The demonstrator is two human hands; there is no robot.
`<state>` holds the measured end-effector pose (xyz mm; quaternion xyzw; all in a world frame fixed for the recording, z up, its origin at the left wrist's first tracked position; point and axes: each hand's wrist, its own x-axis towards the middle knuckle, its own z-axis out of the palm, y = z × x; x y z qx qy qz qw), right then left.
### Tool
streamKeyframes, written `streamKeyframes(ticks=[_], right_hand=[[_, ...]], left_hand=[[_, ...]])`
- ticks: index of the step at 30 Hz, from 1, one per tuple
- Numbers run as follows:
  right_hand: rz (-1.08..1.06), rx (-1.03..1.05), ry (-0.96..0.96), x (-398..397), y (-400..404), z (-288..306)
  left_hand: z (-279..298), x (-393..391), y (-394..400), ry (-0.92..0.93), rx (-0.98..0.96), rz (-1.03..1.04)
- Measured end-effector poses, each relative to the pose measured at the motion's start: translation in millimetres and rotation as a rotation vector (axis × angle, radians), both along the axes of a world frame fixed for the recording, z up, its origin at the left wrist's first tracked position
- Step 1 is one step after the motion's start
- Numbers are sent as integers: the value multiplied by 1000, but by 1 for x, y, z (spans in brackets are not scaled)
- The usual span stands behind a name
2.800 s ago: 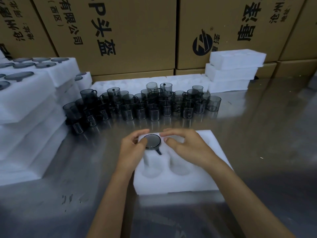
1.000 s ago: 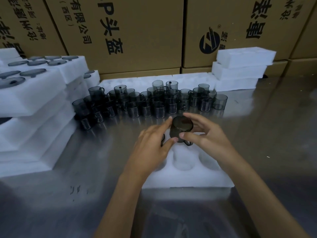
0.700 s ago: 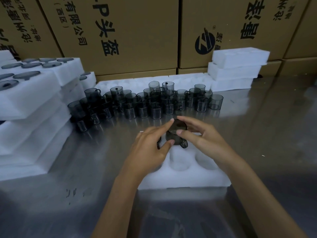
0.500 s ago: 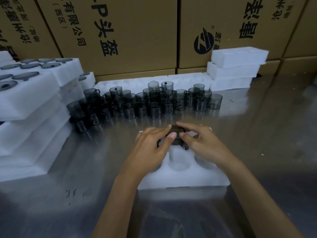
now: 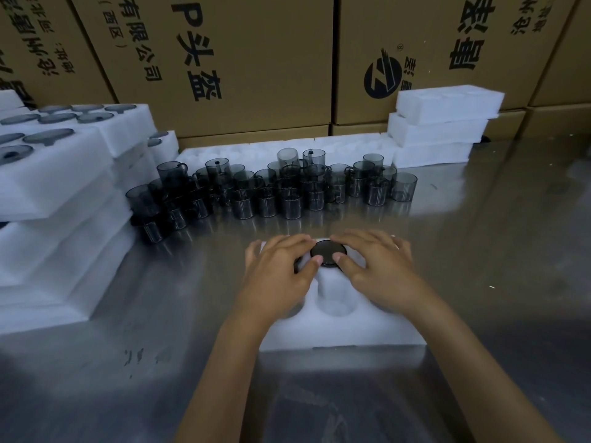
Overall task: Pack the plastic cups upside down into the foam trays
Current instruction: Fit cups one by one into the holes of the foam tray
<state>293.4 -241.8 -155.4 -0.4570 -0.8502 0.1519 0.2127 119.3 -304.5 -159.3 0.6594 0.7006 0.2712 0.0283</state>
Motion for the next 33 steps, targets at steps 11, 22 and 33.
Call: streamKeyframes(ticks=[11,22,33], right_hand=[[-59,-367,231,-15,105,34],[-186,-404,-9,-75,179,8],[-226,-107,272,-38,127,19]], left_hand=[[-7,-29,0,-1156,211,194],[-23,-42,12,-1094,194,261],[-22,-42,12,-1181,258,219]])
